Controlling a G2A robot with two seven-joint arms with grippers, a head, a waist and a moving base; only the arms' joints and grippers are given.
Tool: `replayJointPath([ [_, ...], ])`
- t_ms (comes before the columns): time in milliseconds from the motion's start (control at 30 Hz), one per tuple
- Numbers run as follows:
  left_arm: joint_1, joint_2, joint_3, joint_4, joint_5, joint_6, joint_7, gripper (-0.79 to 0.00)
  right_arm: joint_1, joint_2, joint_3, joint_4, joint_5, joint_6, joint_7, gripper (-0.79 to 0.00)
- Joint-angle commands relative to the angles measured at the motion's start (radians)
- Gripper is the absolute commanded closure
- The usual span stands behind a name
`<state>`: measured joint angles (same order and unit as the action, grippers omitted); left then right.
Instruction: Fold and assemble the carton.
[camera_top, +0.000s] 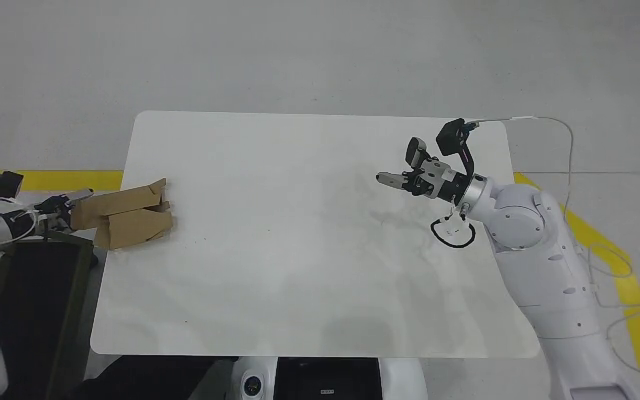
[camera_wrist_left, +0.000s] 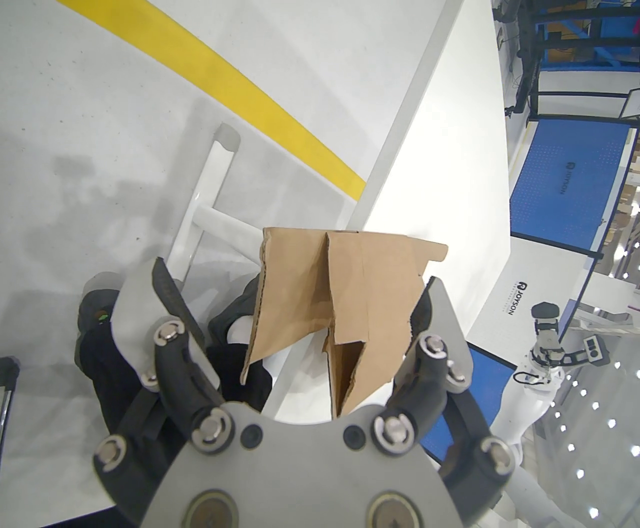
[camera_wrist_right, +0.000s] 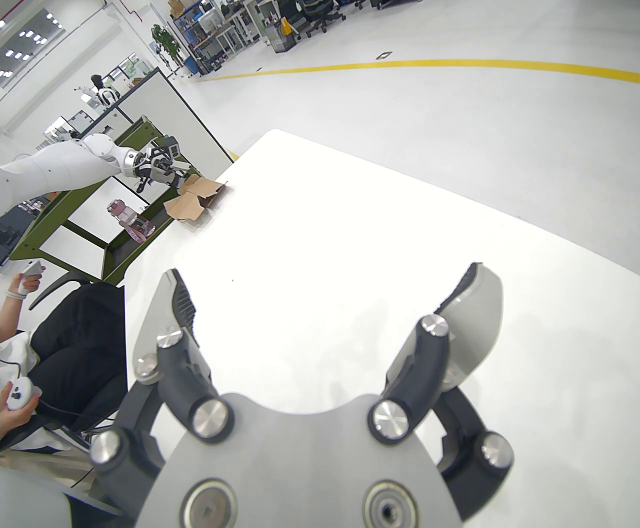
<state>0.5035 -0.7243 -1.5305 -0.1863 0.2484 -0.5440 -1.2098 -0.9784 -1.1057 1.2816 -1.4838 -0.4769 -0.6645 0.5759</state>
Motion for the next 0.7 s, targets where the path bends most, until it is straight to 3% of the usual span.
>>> replayJointPath([
  [0, 0.005, 0.0, 0.001, -0.004, -0.007, 0.003, -0.004, -0.625, 0.0, 0.0, 0.0, 0.0, 0.0, 0.0, 0.0, -0.785],
  [67, 0.009, 0.0, 0.0, -0.006, -0.018, 0.003, -0.013, -0.345, 0.0, 0.0, 0.0, 0.0, 0.0, 0.0, 0.0, -0.785],
  [267, 0.018, 0.002, -0.003, -0.012, -0.046, 0.0, -0.006, -0.043, 0.0, 0.0, 0.0, 0.0, 0.0, 0.0, 0.0, -0.785],
  [500, 0.013, 0.002, -0.016, -0.027, -0.112, -0.025, -0.042, -0.028, 0.0, 0.0, 0.0, 0.0, 0.0, 0.0, 0.0, -0.785],
  [667, 0.019, -0.006, -0.02, -0.076, -0.2, -0.005, -0.061, -0.062, 0.0, 0.0, 0.0, 0.0, 0.0, 0.0, 0.0, -0.785],
])
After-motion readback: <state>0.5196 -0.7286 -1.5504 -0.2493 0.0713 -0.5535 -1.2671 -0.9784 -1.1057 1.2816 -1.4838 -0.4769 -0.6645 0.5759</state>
